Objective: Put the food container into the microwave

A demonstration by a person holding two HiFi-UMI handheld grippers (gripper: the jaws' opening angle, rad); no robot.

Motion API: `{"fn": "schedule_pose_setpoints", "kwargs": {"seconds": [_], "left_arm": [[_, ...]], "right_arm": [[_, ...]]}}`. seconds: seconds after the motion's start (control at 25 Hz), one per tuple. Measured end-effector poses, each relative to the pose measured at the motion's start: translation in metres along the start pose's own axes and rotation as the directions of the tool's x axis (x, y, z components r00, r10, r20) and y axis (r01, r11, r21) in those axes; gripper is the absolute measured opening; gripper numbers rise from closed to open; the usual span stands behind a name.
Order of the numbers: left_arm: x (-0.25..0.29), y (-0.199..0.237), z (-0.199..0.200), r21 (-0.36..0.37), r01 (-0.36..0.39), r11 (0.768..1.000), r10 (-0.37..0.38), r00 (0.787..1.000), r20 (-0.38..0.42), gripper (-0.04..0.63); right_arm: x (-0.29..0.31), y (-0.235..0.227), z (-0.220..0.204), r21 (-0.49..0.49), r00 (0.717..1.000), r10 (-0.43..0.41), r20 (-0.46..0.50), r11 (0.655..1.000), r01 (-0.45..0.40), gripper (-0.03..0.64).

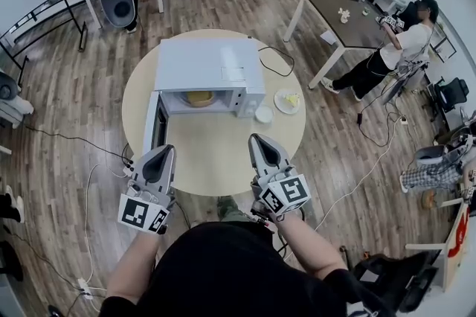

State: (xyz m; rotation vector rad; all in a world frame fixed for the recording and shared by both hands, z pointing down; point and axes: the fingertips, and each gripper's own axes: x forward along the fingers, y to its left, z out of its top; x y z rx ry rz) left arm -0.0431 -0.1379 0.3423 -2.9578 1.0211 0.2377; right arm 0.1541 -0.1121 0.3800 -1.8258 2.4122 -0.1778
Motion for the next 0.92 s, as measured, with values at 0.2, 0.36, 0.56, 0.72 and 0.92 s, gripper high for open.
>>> {"fn": "schedule_pose_setpoints", "kwargs": {"seconds": [0.2,0.36,0.56,0.72,0.92], "left_arm": [[-0.002,-0.001,-0.001,-0.005,-0.003,1.000,0.003,1.000,0.006,0.018],[-0.005,-0.003,-0.001,-0.013,-0.007,1.000,0.007,1.000,0.007,0.018],[-0.007,-0.003,-0.004,-0.021,-0.011,1.000,0.011,1.000,0.005,0.018],[-0.009,-0.004,-0.007,-0.026,-0.013,1.000,0.013,1.000,-0.001,0.018],[-0.012,-0.004,-0.009,-0.030,-0.021,0.999,0.020,1.000,-0.006,0.018]], "right_arm": [[-0.004,0.004,-0.005,-0.001,1.000,-0.006,-0.006,1.000,0.006,0.013],[-0.006,0.009,-0.010,-0.002,1.000,-0.003,-0.021,1.000,0.003,0.012],[-0.008,0.015,-0.014,0.003,1.000,0.008,-0.028,1.000,-0.008,0.014],[-0.010,0.018,-0.020,0.007,0.999,0.006,-0.043,1.000,-0.005,0.013],[-0.010,0.022,-0.023,-0.002,0.998,0.025,-0.051,1.000,-0.025,0.013]]}}
